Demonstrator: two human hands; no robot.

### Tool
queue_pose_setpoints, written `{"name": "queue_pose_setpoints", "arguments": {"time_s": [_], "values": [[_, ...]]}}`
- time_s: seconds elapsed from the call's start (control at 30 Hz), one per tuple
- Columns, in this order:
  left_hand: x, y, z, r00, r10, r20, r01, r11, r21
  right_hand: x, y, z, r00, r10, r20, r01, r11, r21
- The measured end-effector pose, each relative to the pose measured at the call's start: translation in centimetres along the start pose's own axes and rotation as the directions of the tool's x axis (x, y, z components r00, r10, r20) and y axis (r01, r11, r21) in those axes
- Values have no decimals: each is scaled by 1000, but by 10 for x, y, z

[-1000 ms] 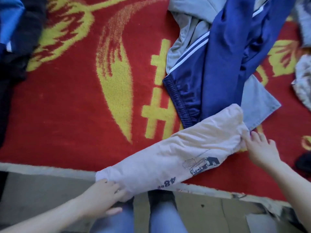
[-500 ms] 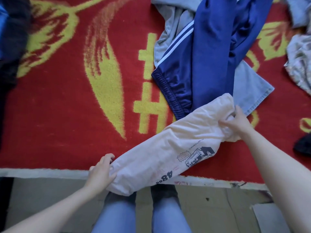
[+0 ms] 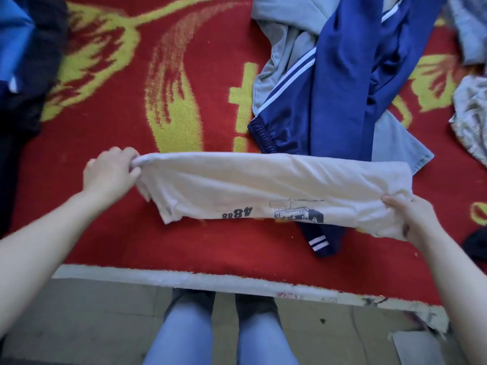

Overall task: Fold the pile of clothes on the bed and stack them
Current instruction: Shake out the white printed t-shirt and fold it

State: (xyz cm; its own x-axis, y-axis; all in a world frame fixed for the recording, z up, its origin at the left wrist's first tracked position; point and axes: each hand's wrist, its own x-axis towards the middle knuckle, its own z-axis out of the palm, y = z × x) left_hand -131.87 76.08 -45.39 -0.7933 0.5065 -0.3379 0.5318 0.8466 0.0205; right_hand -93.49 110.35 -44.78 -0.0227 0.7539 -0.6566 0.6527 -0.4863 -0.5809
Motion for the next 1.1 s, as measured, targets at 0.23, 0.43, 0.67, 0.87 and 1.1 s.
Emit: {"name": "queue_pose_setpoints", "arguments": {"time_s": [0.23, 0.43, 0.67, 0.87, 1.1], "values": [[-16, 5, 30, 986, 119, 120, -128, 989, 71, -5, 0, 24, 993, 40, -108, -41, 999, -8], [-28, -4, 49, 832, 440, 339, -545, 764, 345, -59, -50, 32, 962, -251, -105, 208, 927, -311], [-18, -5, 43, 860, 264, 437, -389, 893, 227, -148, -116, 161, 763, -547, 343, 645, 678, -354], [-6, -2, 25, 880, -53, 471, 462, 319, -827, -175, -94, 261, 577, -364, 731, 601, 796, -77], [1, 0, 44, 850, -163, 501, 525, 329, -784, -118, -7, 247, 609, -578, 543, 752, 203, -628]]}}
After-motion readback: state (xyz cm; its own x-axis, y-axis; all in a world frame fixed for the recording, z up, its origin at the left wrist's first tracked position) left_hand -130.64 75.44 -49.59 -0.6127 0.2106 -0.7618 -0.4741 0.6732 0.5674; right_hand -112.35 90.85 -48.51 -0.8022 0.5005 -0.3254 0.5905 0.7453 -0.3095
